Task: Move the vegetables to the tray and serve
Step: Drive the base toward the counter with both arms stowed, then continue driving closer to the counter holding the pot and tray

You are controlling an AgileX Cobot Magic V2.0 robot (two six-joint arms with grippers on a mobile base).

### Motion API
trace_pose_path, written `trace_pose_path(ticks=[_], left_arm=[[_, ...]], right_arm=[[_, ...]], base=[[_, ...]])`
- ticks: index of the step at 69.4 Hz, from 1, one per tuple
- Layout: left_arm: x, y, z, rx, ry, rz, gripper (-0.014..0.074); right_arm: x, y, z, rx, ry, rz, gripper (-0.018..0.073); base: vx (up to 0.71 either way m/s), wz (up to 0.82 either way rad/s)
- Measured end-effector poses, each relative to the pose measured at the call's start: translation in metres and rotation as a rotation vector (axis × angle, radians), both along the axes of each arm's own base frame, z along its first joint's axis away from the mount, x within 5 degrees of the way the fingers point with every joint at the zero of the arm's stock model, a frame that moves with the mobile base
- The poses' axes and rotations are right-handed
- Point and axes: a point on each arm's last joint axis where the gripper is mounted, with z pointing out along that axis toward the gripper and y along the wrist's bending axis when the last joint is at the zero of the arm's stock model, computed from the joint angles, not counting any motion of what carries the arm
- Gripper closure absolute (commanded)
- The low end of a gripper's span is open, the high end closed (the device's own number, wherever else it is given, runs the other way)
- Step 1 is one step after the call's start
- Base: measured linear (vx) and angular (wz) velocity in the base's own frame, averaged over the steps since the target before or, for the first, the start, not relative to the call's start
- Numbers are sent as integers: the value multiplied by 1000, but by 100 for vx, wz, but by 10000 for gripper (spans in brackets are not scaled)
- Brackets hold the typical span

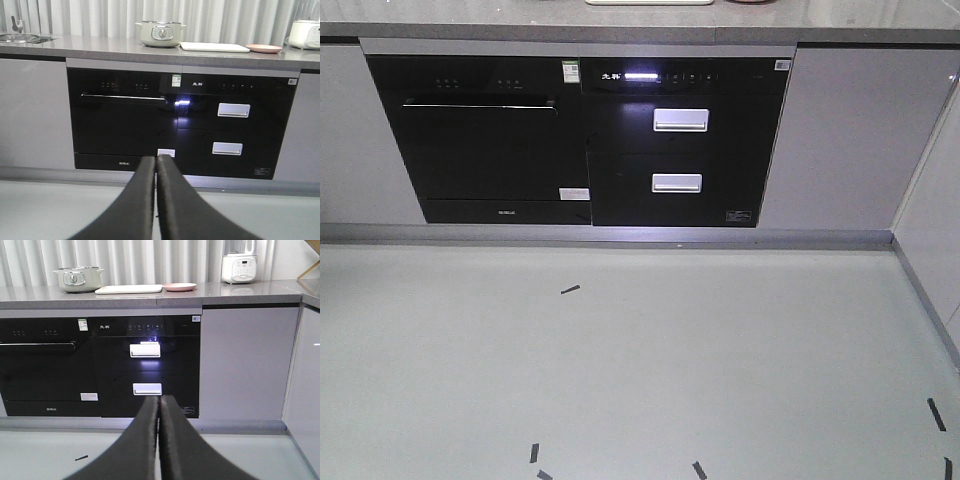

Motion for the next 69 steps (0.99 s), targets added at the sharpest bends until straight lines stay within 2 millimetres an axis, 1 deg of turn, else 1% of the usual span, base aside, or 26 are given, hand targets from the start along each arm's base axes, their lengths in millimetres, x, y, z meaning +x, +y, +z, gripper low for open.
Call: trace_pose_path(ticks=[69], left_arm=[[0,0,0,0,0,0,603]], right_arm=[[0,0,0,0,0,0,564]], base=[[12,-1]])
